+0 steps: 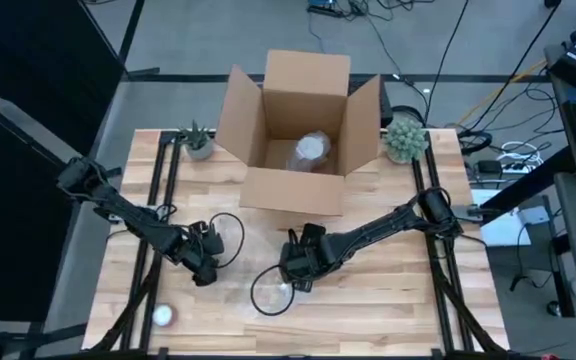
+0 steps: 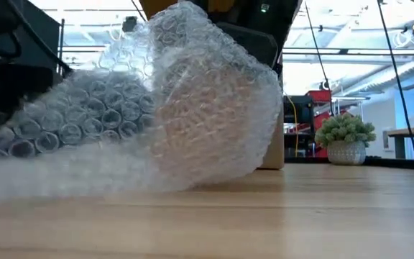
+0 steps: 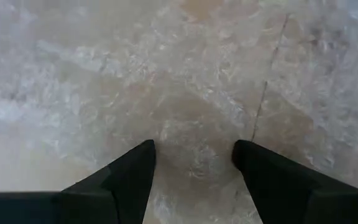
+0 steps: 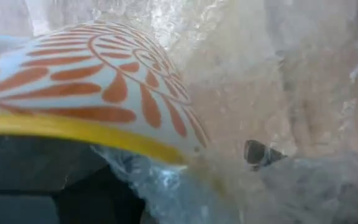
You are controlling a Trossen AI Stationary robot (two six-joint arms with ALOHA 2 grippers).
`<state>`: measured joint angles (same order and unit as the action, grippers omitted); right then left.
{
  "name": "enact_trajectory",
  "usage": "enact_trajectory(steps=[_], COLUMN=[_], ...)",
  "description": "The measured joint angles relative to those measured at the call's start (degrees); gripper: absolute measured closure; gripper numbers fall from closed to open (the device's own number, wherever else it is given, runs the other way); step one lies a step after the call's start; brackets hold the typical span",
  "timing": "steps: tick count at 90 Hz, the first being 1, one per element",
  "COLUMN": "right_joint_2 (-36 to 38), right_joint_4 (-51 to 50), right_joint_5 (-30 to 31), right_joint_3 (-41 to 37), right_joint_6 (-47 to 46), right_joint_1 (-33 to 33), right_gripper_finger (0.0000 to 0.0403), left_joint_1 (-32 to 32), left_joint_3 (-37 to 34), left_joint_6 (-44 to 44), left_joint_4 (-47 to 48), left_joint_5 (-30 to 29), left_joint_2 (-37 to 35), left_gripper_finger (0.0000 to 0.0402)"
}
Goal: Wrap mug
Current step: Wrap the orange cup with the bubble wrap
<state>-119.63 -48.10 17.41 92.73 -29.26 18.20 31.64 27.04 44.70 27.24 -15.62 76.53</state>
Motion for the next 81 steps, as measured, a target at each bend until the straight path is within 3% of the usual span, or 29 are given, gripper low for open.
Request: enact_trajectory(steps=[7, 20, 24, 37, 61, 81], right_joint_2=[0.0, 0.0, 0.0, 0.0, 0.0, 0.0], right_joint_4=[-0.2, -0.1, -0.1, -0.1, 0.0, 4.5], right_joint_5=[0.0, 0.0, 0.0, -0.2, -1.4, -1.3], right_joint_3=[0.3, 0.4, 0.4, 0.4, 4.0, 5.5], right_joint_6=[0.0, 0.2, 0.2, 0.2, 2.1, 3.2], right_joint_1=[0.0, 0.0, 0.0, 0.0, 0.0, -1.3], right_gripper_finger=[0.0165, 0.0165, 0.0165, 0.0165, 0.0165, 0.0165], left_joint_1=[0.0, -0.1, -0.1, 0.5, 0.8, 0.7], left_joint_3=[-0.1, -0.1, 0.5, 4.7, 15.3, 17.8], left_joint_6=[-0.1, -0.5, -0.2, -0.9, -8.8, -14.0], left_joint_4=[-1.5, -3.8, -3.8, -3.4, -3.8, -8.3], left_joint_5=[-1.2, -2.0, -1.9, -1.6, -7.9, -10.0], left_joint_2=[0.2, 0.3, 0.3, -0.2, -1.3, -1.3], left_gripper_finger=[0.0236, 0.0363, 0.0385, 0.0399, 0.0401, 0.0401])
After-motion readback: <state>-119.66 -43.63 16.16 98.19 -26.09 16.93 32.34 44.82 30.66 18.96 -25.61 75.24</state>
